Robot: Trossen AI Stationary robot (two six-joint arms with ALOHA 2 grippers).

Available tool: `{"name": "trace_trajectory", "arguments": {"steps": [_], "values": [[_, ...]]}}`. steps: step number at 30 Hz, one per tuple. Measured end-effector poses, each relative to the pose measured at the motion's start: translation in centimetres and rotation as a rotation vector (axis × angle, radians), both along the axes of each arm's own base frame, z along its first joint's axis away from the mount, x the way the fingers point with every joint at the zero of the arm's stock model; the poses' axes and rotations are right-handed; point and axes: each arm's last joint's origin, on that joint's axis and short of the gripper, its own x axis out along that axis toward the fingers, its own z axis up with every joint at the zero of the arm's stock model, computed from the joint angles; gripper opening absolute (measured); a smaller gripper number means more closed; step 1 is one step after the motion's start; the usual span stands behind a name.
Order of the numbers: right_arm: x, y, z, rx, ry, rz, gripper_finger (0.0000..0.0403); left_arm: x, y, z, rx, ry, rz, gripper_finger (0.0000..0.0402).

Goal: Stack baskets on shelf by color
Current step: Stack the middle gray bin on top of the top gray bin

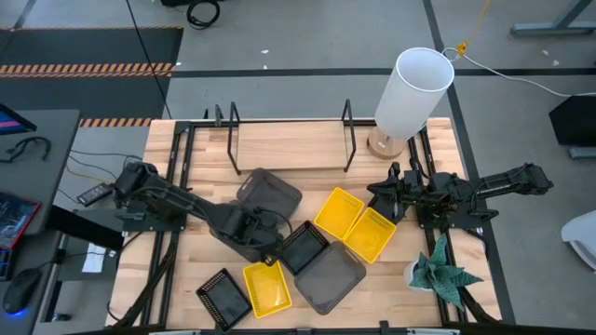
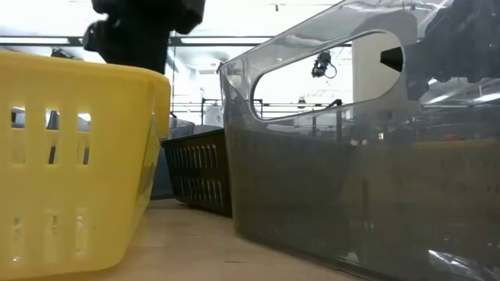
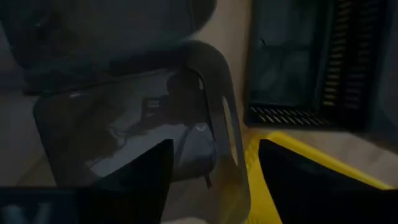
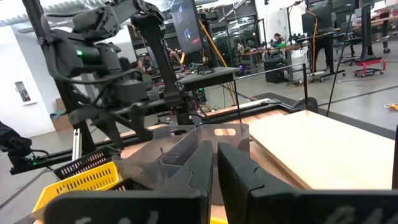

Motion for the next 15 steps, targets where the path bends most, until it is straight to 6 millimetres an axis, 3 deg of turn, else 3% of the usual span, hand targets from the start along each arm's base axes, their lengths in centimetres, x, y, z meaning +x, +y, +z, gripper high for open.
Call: {"name": "trace_trajectory", "arguments": {"steps": [5, 15], "values": [[0.0, 0.0, 0.0, 0.001, -0.005, 0.000, 0.0028, 0.6, -0.1, -0.7, -0.004, -0.007, 0.000, 0.0259], [0.1, 0.0, 0.2, 0.002, -0.016, -0.001, 0.0028, 1.1, -0.5, -2.2, 0.004, 0.011, -0.031, 0.0225]]}}
